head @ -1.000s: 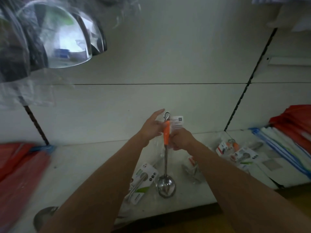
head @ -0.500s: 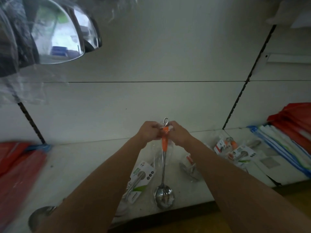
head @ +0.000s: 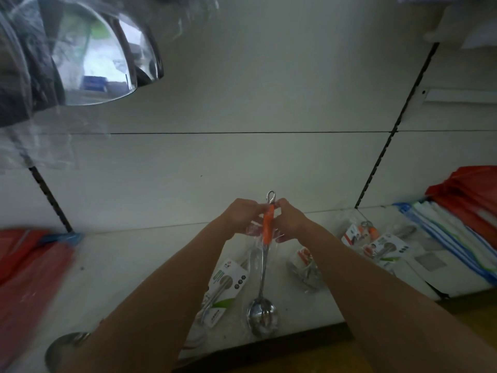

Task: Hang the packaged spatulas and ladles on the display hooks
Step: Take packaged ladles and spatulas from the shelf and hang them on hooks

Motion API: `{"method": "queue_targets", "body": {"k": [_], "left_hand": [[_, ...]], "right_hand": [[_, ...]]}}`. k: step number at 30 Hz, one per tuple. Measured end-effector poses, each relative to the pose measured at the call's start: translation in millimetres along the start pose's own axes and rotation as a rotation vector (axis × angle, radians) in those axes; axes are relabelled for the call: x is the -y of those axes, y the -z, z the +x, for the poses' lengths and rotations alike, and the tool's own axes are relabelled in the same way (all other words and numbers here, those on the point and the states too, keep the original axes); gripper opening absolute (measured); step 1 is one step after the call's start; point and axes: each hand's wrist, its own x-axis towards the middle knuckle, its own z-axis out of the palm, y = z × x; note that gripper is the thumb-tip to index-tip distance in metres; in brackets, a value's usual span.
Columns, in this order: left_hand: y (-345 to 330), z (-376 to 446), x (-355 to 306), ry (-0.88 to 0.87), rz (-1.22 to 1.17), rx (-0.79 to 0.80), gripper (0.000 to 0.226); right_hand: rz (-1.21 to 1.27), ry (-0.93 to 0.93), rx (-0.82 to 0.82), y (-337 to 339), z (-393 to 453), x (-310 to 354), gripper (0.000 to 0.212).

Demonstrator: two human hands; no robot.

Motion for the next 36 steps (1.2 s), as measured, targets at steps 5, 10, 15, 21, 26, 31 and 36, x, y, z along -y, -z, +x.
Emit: {"method": "queue_targets", "body": {"k": [5,10,15,21,26,31,36], "left_hand": [[-5,3,7,-0.047,0.07,-0.072,0.026],[-5,3,6,-0.071,0.179,-0.095,0.039],[11,-5,5,-0.082,0.339,-0.139,0.014],[35,-31,-18,-0.127,0.226,-0.188,0.01],[29,-67,-50,-0.207,0.159,-0.252,0.009],[31,-114,-88,-0.276,0.279,-0.305,0.012],[34,-165,-123,-0.339,0.289,-0.284,0.012]], "right_hand": [[0.031,-0.024,0.088,-1,-3,2,0.042],[0.026,-0.001,0.077,-3,0,2,0.032],[-0.124,0.041,0.068,-8,-1,18,0.005],[-0.121,0.13,0.092,2,-22,52,0.01],[-0.185,0.191,0.008,24,-55,80,0.01],[-0.105,0.269,-0.133,37,-104,103,0.009],[-0.088,0.333,-0.192,51,-156,126,0.017]]}}
